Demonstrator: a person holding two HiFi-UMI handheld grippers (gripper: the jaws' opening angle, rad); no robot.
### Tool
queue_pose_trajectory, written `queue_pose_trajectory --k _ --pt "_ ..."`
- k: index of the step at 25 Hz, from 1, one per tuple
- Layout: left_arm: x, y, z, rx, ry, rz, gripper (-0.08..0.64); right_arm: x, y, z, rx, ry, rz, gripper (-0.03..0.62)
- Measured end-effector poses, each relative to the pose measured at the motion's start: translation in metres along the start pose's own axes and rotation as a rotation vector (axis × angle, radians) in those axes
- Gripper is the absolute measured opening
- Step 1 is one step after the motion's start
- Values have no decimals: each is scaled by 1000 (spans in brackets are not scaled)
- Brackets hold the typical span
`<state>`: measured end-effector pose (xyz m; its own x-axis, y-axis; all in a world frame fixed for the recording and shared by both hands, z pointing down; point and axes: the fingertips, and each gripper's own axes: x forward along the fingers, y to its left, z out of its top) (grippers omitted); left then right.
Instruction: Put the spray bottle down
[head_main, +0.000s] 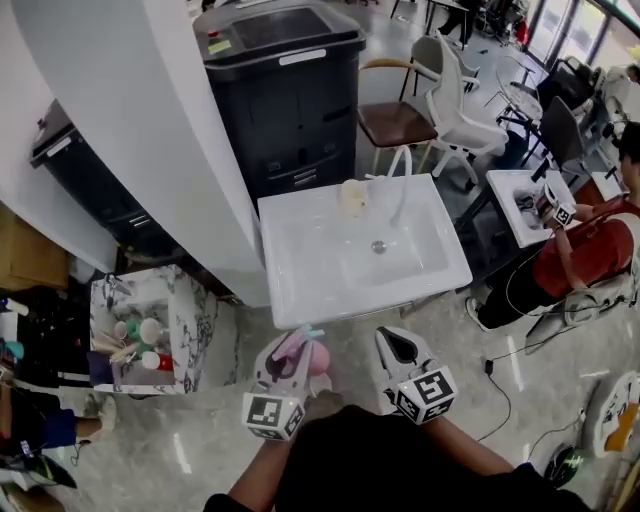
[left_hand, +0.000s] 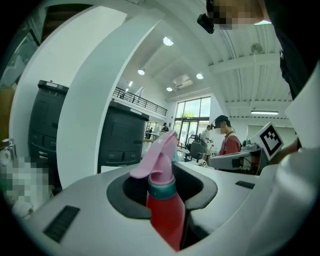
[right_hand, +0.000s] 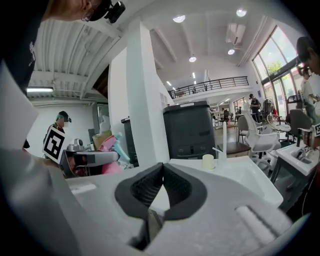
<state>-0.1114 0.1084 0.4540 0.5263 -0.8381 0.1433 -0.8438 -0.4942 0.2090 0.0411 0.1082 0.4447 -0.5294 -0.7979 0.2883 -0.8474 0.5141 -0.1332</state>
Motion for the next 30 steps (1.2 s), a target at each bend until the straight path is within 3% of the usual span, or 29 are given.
queue_pose_trajectory --k 7,15,23,30 --pt "36 55 -2 -19 5 -49 140 44 -8 6 -10 41 -60 -2" --pt "73 71 13 0 -7 -67 140 77 -24 7 11 49 -89 -2" --pt "135 102 29 41 5 -29 140 146 -52 25 39 23 -36 -2" --pt "221 157 37 92 26 42 140 223 -95 43 36 27 30 -2"
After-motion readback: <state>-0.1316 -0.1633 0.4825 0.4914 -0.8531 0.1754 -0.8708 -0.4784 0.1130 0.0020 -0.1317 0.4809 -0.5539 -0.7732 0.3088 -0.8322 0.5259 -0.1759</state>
